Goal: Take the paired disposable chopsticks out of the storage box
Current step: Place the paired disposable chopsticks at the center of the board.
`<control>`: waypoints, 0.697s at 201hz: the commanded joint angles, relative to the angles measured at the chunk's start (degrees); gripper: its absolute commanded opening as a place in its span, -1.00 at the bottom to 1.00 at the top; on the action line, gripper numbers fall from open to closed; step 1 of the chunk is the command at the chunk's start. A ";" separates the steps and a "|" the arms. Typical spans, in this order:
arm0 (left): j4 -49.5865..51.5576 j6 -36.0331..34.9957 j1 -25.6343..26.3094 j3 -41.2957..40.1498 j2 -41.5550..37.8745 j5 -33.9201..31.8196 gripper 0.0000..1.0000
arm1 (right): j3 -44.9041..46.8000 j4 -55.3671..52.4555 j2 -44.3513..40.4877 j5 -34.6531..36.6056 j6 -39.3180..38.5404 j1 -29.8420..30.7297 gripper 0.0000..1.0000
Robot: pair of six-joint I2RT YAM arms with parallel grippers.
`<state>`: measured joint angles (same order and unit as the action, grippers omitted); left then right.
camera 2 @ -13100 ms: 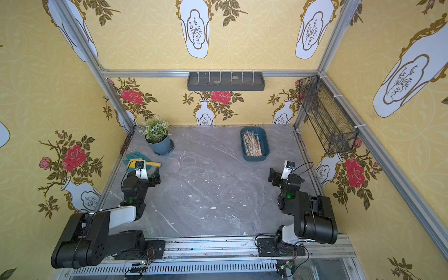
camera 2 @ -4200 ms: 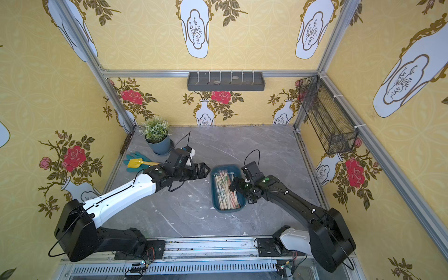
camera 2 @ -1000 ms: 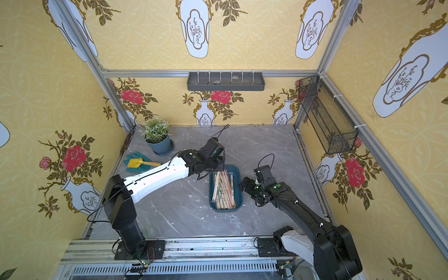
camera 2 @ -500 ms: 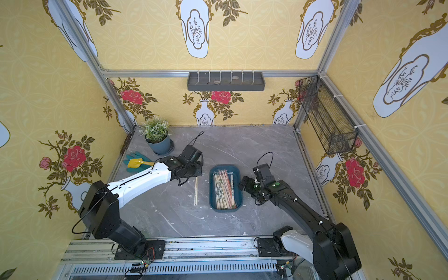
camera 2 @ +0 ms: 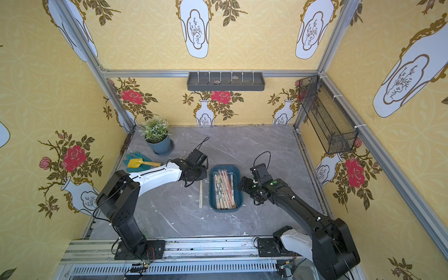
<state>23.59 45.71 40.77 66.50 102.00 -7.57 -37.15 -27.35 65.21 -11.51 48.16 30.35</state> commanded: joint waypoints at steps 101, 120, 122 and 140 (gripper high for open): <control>-3.29 -0.74 -0.52 1.01 3.87 1.84 -0.98 | -1.17 -0.87 1.24 1.39 0.13 0.59 0.95; -3.42 0.34 -0.52 0.91 3.83 2.53 -0.99 | -1.50 -1.08 1.49 1.49 0.09 0.67 0.95; -3.46 0.50 -0.52 0.91 3.89 2.66 -0.99 | -1.50 -1.05 1.54 1.44 0.05 0.68 0.95; -3.79 1.76 -0.52 -0.08 3.57 3.45 -1.00 | -1.69 -0.96 1.85 1.49 0.06 0.68 0.95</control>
<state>20.86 45.56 40.29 67.35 105.38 -5.78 -38.22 -27.77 66.70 -11.25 48.18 30.96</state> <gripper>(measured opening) 0.076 0.975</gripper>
